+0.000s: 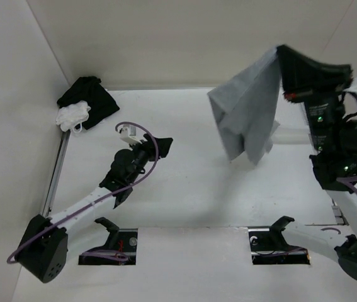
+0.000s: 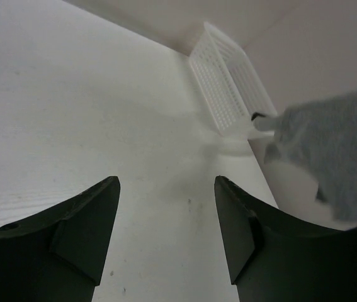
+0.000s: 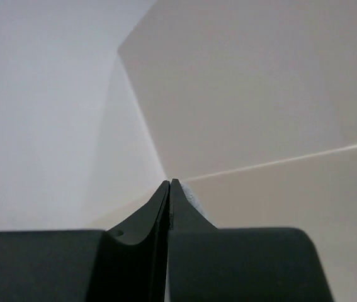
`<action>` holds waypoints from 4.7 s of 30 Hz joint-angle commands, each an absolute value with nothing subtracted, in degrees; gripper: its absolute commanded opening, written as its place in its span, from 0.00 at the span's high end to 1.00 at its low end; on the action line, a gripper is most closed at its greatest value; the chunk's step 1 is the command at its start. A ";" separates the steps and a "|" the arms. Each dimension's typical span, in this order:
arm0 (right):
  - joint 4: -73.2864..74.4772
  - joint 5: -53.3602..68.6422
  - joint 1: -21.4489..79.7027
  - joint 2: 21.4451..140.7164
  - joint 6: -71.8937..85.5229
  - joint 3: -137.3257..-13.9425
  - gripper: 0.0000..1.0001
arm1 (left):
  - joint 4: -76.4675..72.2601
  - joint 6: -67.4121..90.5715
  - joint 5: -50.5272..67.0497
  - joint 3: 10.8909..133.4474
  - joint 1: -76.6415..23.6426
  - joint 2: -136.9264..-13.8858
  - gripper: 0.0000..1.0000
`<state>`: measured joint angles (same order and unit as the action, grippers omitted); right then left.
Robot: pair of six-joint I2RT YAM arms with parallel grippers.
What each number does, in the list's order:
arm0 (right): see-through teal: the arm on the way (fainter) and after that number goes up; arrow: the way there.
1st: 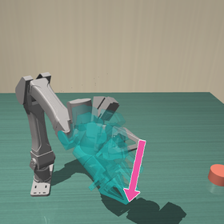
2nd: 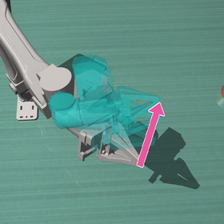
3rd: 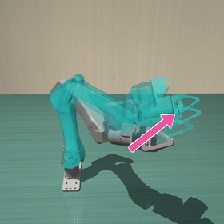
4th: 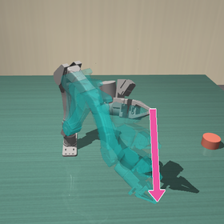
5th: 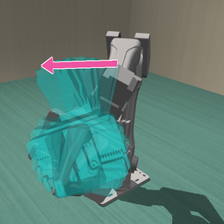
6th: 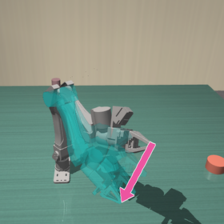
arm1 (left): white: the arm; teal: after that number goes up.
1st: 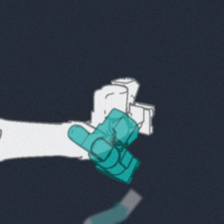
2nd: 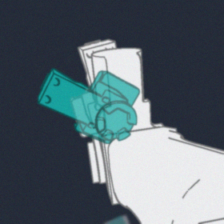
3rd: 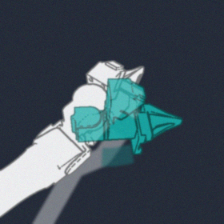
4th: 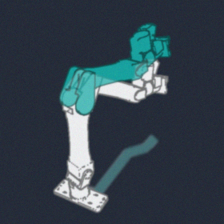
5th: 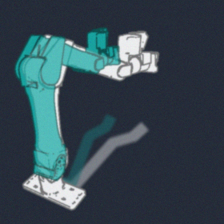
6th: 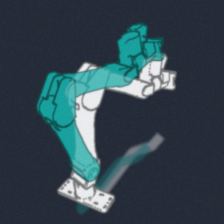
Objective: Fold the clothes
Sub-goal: Move the tank top to the center of the board, then flatten the tank top out
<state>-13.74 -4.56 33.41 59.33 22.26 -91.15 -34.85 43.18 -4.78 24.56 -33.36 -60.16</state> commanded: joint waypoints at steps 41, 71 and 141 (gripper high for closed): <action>15.57 -20.67 63.77 55.17 65.49 -24.78 0.44 | -3.86 42.98 -9.14 19.16 -39.77 -66.97 0.70; 20.99 1.40 23.33 96.41 19.25 -126.44 0.97 | -8.09 41.14 -9.05 86.04 -14.98 -84.29 1.00; -1.58 -13.10 38.46 50.70 52.03 -16.43 0.39 | 3.25 45.09 -15.39 20.12 -19.38 -54.87 0.97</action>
<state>0.34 -12.05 40.21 48.42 50.63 -16.64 5.80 46.39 -18.68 19.90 -20.86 -61.17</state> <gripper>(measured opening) 0.601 0.047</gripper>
